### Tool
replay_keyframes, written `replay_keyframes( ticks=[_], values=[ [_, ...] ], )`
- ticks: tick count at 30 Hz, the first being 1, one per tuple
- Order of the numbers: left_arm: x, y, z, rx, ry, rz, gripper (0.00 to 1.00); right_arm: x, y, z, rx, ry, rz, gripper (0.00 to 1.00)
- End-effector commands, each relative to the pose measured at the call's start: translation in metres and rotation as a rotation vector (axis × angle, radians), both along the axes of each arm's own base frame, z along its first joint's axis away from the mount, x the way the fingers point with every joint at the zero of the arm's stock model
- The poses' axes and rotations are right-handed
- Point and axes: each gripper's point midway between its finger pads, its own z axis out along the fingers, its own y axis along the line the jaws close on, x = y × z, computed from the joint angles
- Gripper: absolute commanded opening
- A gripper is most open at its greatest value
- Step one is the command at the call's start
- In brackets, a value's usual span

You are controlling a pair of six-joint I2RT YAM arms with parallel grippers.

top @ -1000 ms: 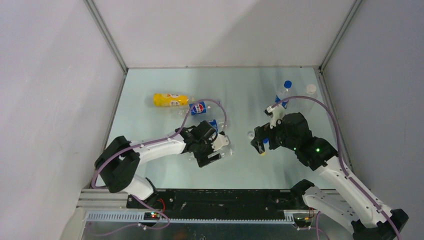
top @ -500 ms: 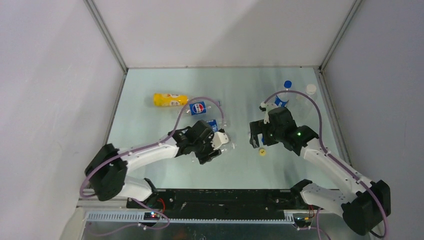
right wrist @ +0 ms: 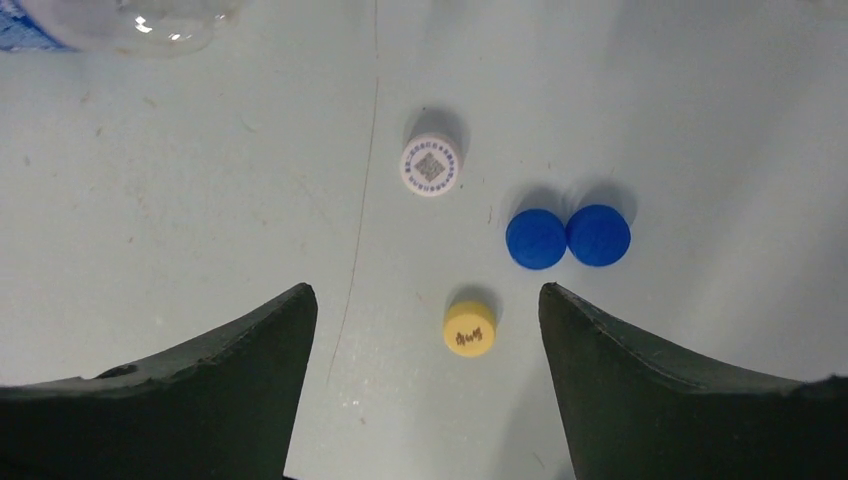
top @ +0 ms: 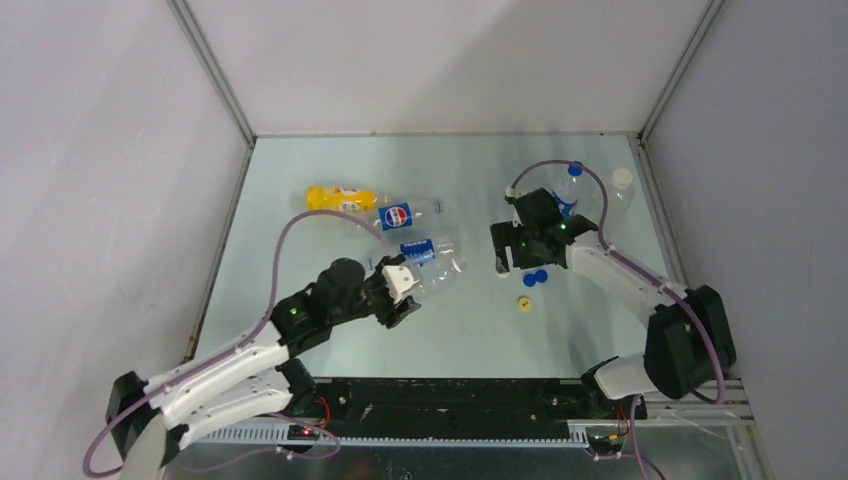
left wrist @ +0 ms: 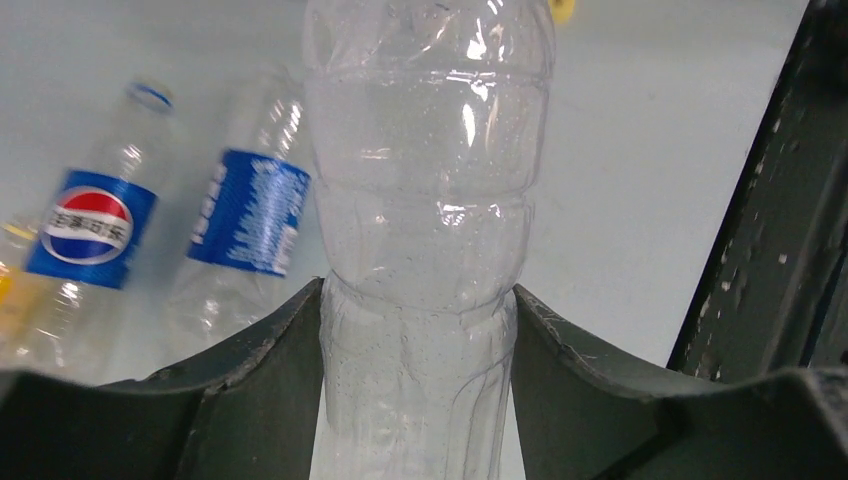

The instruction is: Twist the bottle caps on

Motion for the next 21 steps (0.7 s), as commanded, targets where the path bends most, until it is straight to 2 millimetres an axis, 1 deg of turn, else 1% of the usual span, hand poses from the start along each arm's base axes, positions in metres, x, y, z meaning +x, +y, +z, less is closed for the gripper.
replay_keyframes(
  ticks=[1,4,5,6,7,9,11,14,17,21],
  values=[
    [0.004,-0.009,0.057,-0.251,-0.142,0.018,0.02,0.024,0.002,-0.001,-0.030,-0.007,-0.010,0.82],
    [-0.001,-0.004,0.072,-0.307,-0.190,0.016,0.00,0.032,0.005,-0.015,-0.054,0.030,-0.009,0.75],
    [-0.002,-0.003,0.071,-0.310,-0.192,0.014,0.00,0.036,0.006,-0.016,-0.056,0.031,-0.008,0.73],
    [-0.003,-0.003,0.082,-0.350,-0.223,0.011,0.00,0.037,0.005,-0.024,-0.070,0.054,-0.010,0.69],
    [-0.004,-0.003,0.085,-0.373,-0.236,0.004,0.00,0.041,0.006,-0.025,-0.071,0.054,-0.010,0.68],
    [-0.007,-0.001,0.094,-0.427,-0.267,0.003,0.00,0.045,0.008,-0.037,-0.086,0.084,-0.009,0.61],
    [-0.005,0.002,0.098,-0.467,-0.286,0.025,0.00,0.049,0.010,-0.044,-0.089,0.099,-0.009,0.57],
    [-0.001,0.005,0.097,-0.490,-0.314,0.057,0.04,0.052,0.013,-0.053,-0.085,0.117,-0.015,0.54],
    [0.001,0.008,0.097,-0.537,-0.373,0.065,0.05,0.053,0.015,-0.064,-0.084,0.145,-0.015,0.49],
    [-0.001,0.013,0.100,-0.570,-0.424,0.067,0.05,0.055,0.017,-0.073,-0.082,0.164,-0.020,0.48]
  ],
)
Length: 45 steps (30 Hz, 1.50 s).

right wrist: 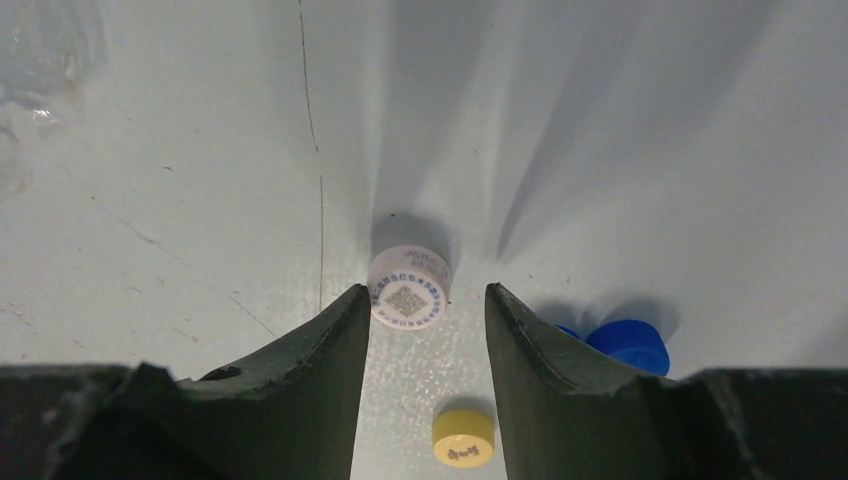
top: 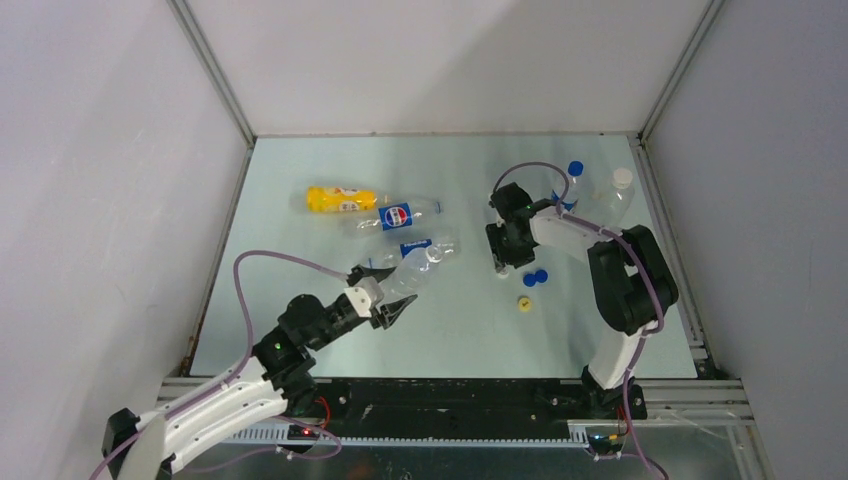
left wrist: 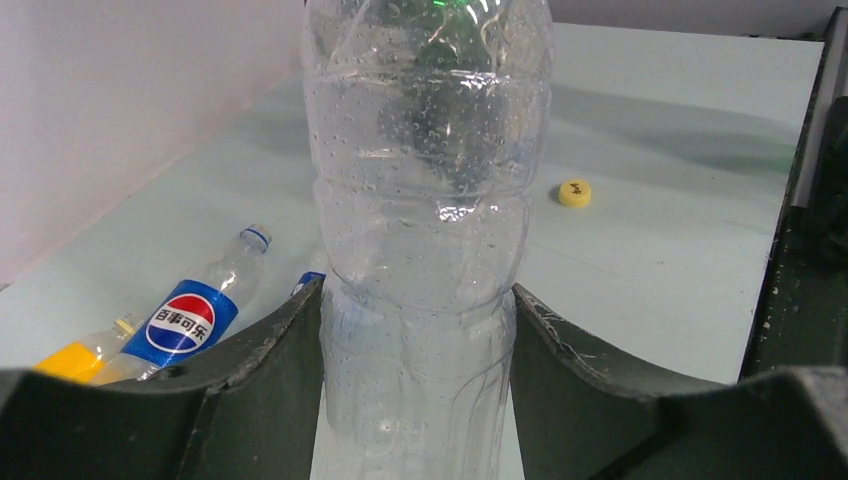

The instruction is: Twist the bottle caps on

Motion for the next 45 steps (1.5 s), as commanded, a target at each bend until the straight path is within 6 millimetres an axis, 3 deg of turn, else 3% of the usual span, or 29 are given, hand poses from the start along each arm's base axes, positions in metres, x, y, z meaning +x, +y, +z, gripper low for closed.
replay_keyframes(
  ticks=[1,8,18,23,27,31,32,39,45],
  values=[
    [0.000,0.003,0.040,-0.131,-0.126,0.012,0.04,0.020,0.011,0.004,0.036,-0.040,-0.016,0.48],
    [-0.007,-0.001,0.039,-0.116,-0.152,-0.036,0.02,0.015,0.014,-0.006,0.050,0.002,-0.019,0.41],
    [-0.009,-0.004,0.034,-0.088,-0.138,-0.060,0.00,0.010,0.018,-0.008,0.049,0.015,0.000,0.41],
    [-0.011,-0.009,0.029,-0.054,-0.119,-0.086,0.00,0.009,0.022,0.005,0.069,-0.007,0.029,0.22],
    [-0.015,-0.015,0.026,-0.017,-0.109,-0.129,0.00,0.006,0.030,0.041,0.111,-0.088,0.116,0.18],
    [-0.021,-0.021,0.027,-0.004,-0.112,-0.180,0.00,-0.009,0.040,0.094,0.217,-0.193,0.228,0.15],
    [-0.021,-0.022,0.026,0.001,-0.111,-0.186,0.00,-0.016,0.045,0.116,0.269,-0.233,0.272,0.13],
    [-0.025,-0.027,0.027,0.012,-0.114,-0.227,0.00,-0.067,0.051,0.212,0.447,-0.443,0.533,0.08],
    [-0.034,-0.038,0.022,0.041,-0.076,-0.311,0.00,-0.116,0.054,0.268,0.557,-0.588,0.770,0.00]
  ],
)
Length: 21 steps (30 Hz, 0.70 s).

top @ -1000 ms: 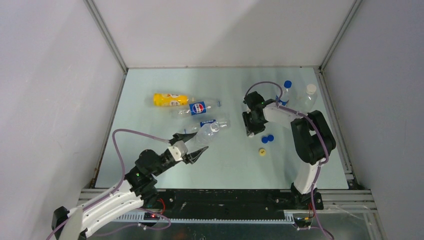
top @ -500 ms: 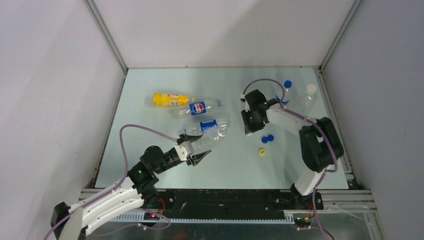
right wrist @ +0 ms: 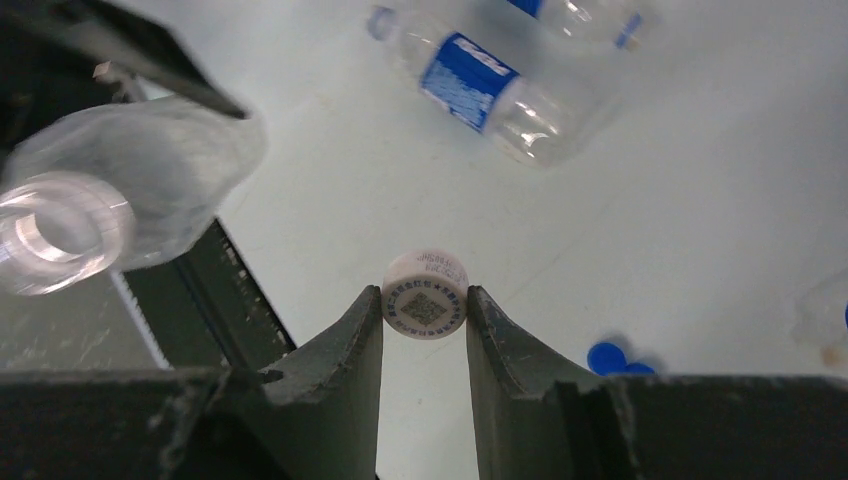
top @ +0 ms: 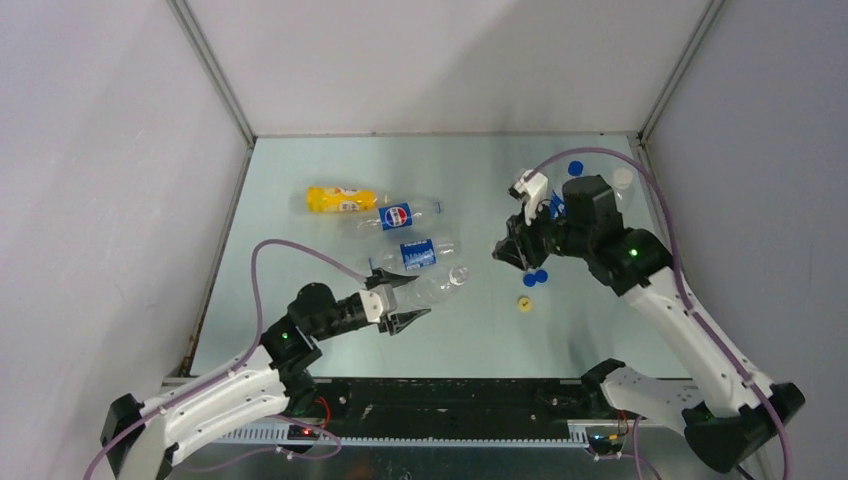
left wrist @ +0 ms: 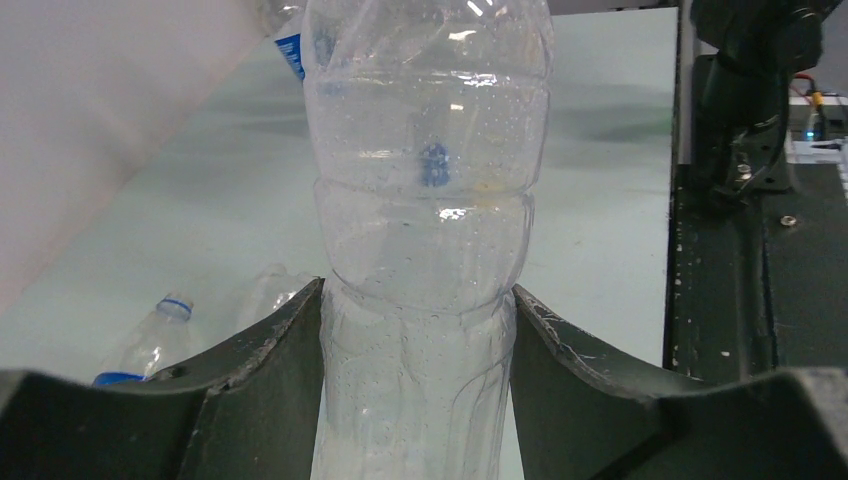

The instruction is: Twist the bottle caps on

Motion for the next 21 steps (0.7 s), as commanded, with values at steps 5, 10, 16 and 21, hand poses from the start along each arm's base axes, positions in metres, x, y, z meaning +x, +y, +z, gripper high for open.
replay_keyframes(
  ticks=[5,10,16,21],
  values=[
    [-0.021,-0.019,0.023,0.003,-0.005,-0.175,0.00,-0.067,0.012,0.058,0.127,-0.200,0.375,0.00],
    [-0.023,-0.023,0.024,0.005,0.013,-0.199,0.00,-0.091,0.014,0.072,0.134,-0.323,0.488,0.00],
    [-0.024,-0.025,0.023,0.029,0.029,-0.213,0.00,-0.102,0.018,0.080,0.133,-0.397,0.546,0.00],
    [-0.025,-0.025,0.022,0.039,0.038,-0.217,0.00,-0.106,0.024,0.073,0.101,-0.408,0.580,0.00]
  ],
)
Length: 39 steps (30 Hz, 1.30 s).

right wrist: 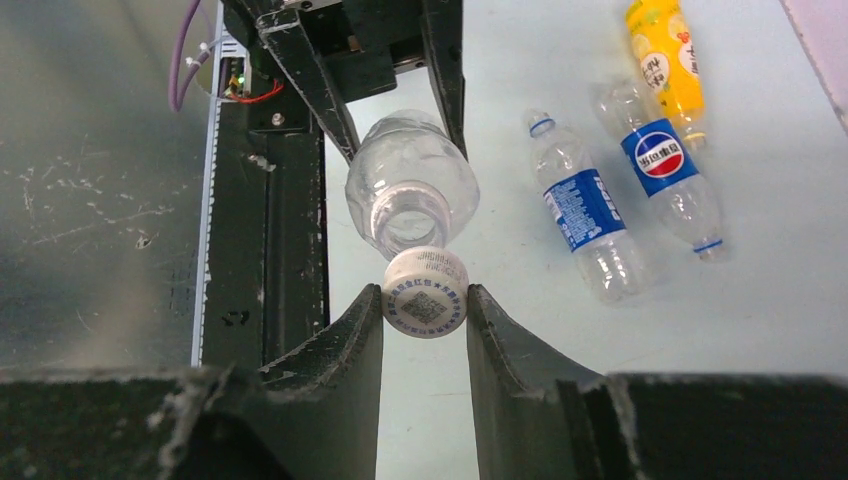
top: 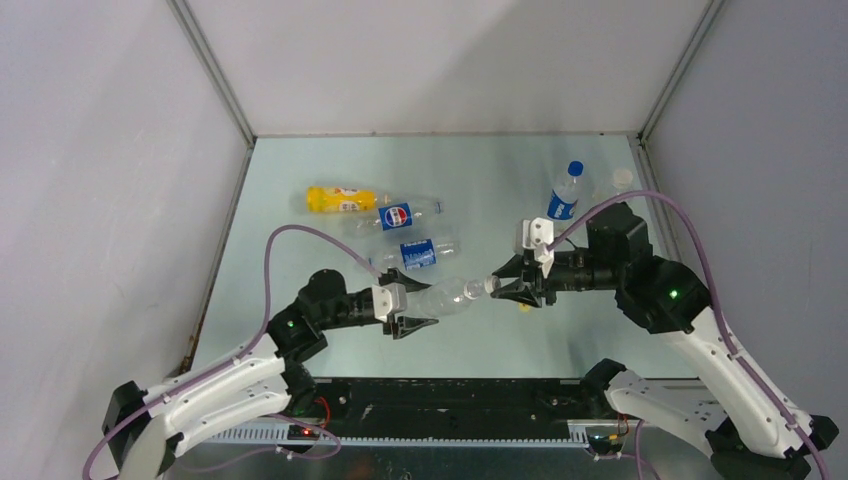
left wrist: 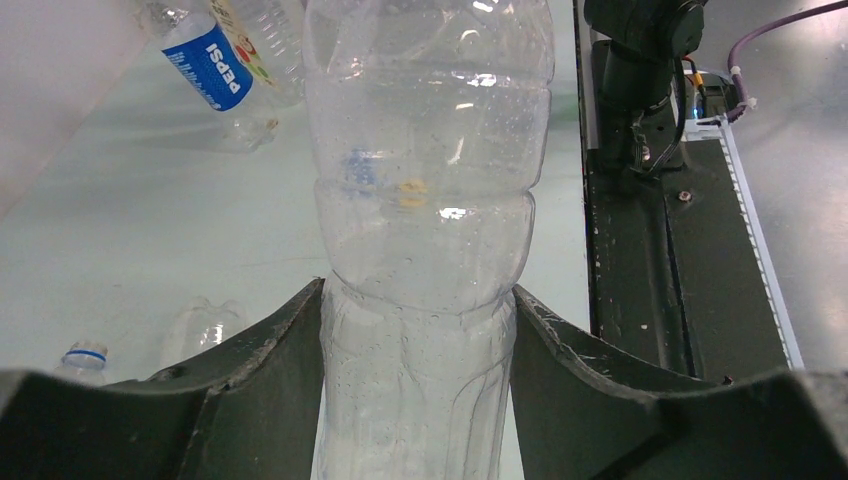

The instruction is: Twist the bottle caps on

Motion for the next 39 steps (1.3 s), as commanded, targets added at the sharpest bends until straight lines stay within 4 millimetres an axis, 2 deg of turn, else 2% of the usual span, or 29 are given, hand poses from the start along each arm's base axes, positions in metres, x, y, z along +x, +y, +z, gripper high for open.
replay_keyframes(
  ticks=[1,9,20,26,27,28,29,30,31,32,33,39],
  values=[
    [-0.004,-0.003,0.020,-0.028,-0.031,-0.034,0.00,-0.002,0.006,0.011,0.004,-0.078,0.037,0.00],
    [-0.006,-0.003,0.021,-0.015,-0.027,-0.047,0.00,-0.004,0.017,0.004,-0.019,-0.086,0.088,0.00],
    [-0.008,-0.003,0.026,0.007,-0.032,-0.085,0.00,-0.009,0.020,-0.013,-0.068,-0.074,0.170,0.00],
    [-0.015,-0.003,0.028,0.013,0.008,-0.198,0.00,-0.015,0.022,-0.029,-0.092,-0.104,0.264,0.00],
    [-0.016,-0.002,0.032,0.009,-0.001,-0.227,0.00,-0.015,0.024,-0.028,-0.083,-0.113,0.277,0.00],
    [-0.018,-0.001,0.027,0.033,0.025,-0.240,0.00,-0.016,0.024,-0.031,-0.084,-0.111,0.284,0.00],
    [-0.018,0.000,0.032,0.033,0.006,-0.263,0.00,-0.016,0.025,-0.032,-0.084,-0.120,0.293,0.00],
    [-0.022,0.002,0.024,0.064,0.044,-0.288,0.00,-0.015,0.025,-0.033,-0.087,-0.120,0.296,0.00],
    [-0.020,0.002,0.030,0.067,0.021,-0.296,0.00,-0.014,0.025,-0.034,-0.091,-0.127,0.298,0.00],
    [-0.024,0.004,0.023,0.093,0.056,-0.318,0.00,-0.014,0.025,-0.035,-0.094,-0.131,0.300,0.00],
    [-0.023,0.004,0.027,0.095,0.038,-0.327,0.00,-0.013,0.025,-0.035,-0.097,-0.141,0.299,0.00],
    [-0.027,0.006,0.025,0.134,0.078,-0.373,0.00,-0.007,0.024,-0.037,-0.114,-0.173,0.290,0.00]
  ],
)
